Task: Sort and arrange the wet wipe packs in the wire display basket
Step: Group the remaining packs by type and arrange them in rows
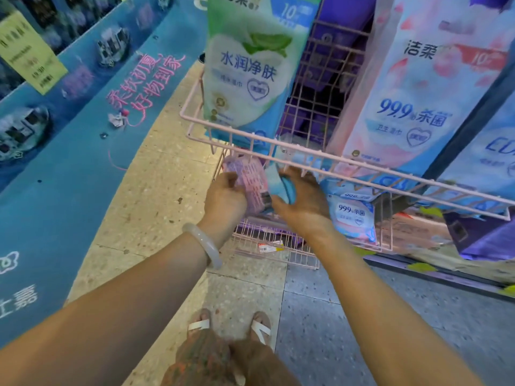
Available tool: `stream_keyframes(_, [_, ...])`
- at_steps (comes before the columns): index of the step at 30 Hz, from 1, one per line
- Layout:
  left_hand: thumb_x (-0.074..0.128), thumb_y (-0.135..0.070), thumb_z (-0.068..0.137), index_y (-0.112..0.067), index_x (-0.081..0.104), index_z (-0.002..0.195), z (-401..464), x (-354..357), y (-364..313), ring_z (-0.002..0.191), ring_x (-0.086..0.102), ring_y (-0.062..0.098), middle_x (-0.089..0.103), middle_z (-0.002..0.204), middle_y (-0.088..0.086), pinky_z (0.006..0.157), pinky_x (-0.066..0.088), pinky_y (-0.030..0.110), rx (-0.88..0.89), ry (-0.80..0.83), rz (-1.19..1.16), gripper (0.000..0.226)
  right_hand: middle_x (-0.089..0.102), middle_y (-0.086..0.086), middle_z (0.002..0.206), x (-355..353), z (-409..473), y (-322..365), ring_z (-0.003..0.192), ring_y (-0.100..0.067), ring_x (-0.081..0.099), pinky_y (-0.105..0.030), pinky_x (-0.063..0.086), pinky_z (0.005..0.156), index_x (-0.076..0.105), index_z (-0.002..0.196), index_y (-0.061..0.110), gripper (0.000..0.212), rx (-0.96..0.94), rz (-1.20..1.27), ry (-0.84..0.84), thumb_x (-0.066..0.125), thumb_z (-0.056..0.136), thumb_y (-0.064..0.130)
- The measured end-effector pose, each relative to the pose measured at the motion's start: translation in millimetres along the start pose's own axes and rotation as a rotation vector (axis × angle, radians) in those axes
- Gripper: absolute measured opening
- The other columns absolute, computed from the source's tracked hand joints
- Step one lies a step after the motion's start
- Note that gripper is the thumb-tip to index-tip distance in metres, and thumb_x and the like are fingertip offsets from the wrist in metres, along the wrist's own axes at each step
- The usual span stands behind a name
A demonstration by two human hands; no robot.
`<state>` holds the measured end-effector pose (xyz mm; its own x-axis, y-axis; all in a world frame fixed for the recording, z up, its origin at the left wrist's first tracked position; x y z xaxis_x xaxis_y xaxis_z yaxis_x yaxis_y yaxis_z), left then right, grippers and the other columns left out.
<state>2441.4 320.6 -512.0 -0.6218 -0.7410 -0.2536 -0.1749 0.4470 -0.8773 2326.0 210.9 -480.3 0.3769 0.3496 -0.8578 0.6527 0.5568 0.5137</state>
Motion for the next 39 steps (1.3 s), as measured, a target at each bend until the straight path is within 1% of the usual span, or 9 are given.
stream_keyframes(5, [0.046,-0.007,0.091,0.008,0.053,0.119,34,32,-1,0.114,0.055,0.037,0.056,0.127,0.026,0.084,0.046,0.035,-0.110,0.174,0.363,0.033,0.066,-0.012,0.108,-23,-17,-52,0.100,-0.027,0.061,-0.025,0.043,0.082,0.060,0.107,0.006,0.040,0.267,0.232,-0.153,0.072,0.074,0.025])
stream_keyframes(8, [0.037,-0.016,0.097,-0.002,0.055,0.113,45,52,-3,0.082,0.057,0.024,0.058,0.110,0.018,0.070,0.038,0.028,-0.040,0.286,0.539,0.028,0.064,0.006,0.085,-27,-25,-65,0.074,-0.002,0.060,-0.005,0.037,0.070,0.058,0.083,0.018,0.023,0.324,0.351,-0.233,0.077,0.070,0.018])
stream_keyframes(10, [0.037,-0.024,0.097,-0.011,0.057,0.102,51,52,-4,0.074,0.052,0.020,0.055,0.093,0.008,0.070,0.043,0.028,-0.006,0.252,0.594,0.024,0.053,0.020,0.069,-31,-29,-69,0.062,0.008,0.053,-0.002,0.038,0.062,0.046,0.066,0.028,0.036,0.345,0.449,-0.301,0.078,0.068,0.011])
stream_keyframes(15, [0.053,-0.024,0.088,-0.012,0.056,0.087,55,37,11,0.065,0.055,0.020,0.057,0.074,0.005,0.054,0.046,0.027,-0.181,0.119,0.221,0.012,0.052,0.000,0.079,-30,-26,-65,0.081,-0.021,0.052,-0.031,0.039,0.077,0.032,0.060,0.029,0.043,0.356,0.362,-0.245,0.070,0.078,0.021])
stream_keyframes(20, [0.055,-0.038,0.086,-0.015,0.055,0.080,44,34,-1,0.078,0.059,0.025,0.065,0.095,0.011,0.070,0.052,0.033,-0.088,0.063,0.125,0.023,0.051,-0.004,0.079,-32,-25,-62,0.078,-0.021,0.048,-0.023,0.029,0.070,0.031,0.059,0.026,0.041,0.347,0.295,-0.173,0.061,0.085,0.023])
stream_keyframes(25, [0.052,-0.009,0.091,-0.008,0.058,0.098,29,-4,-14,0.066,0.057,0.016,0.056,0.080,0.002,0.059,0.055,0.026,-0.121,-0.025,-0.559,0.010,0.048,-0.005,0.079,-33,-24,-65,0.079,-0.026,0.049,-0.020,0.025,0.064,0.031,0.056,0.023,0.040,0.397,0.197,-0.100,0.053,0.090,0.026])
stream_keyframes(31, [0.060,-0.008,0.085,-0.013,0.052,0.102,14,-83,4,0.102,0.063,0.034,0.063,0.107,0.013,0.091,0.052,0.051,-0.092,-0.199,-0.489,0.020,0.055,-0.018,0.117,-29,-20,-40,0.111,-0.034,0.050,-0.038,0.043,0.082,0.060,0.093,0.011,0.029,0.415,-0.061,-0.073,0.044,0.093,0.035])
stream_keyframes(35, [0.058,-0.014,0.087,-0.007,0.053,0.115,0,-88,18,0.102,0.063,0.035,0.063,0.117,0.018,0.089,0.050,0.057,-0.150,-0.146,-0.464,0.029,0.050,-0.008,0.112,11,-10,20,0.112,-0.025,0.045,-0.029,0.032,0.083,0.052,0.087,0.018,0.024,0.158,0.072,0.174,0.045,0.092,0.040])
stream_keyframes(39, [0.057,-0.017,0.089,-0.011,0.055,0.101,-8,-87,29,0.091,0.065,0.033,0.065,0.104,0.016,0.088,0.051,0.055,-0.201,-0.046,-0.474,0.014,0.055,-0.018,0.125,2,0,-3,0.117,-0.030,0.050,-0.029,0.036,0.091,0.057,0.111,0.011,0.030,0.291,0.021,0.125,0.040,0.095,0.031])
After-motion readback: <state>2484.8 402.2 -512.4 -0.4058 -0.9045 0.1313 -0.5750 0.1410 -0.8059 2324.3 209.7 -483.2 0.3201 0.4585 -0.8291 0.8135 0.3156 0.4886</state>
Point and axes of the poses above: each hand's wrist, its own z-axis towards the middle knuckle, its own x-axis out of the palm, y = z × x, the point moved 10 cm from there along z, towards the middle knuckle
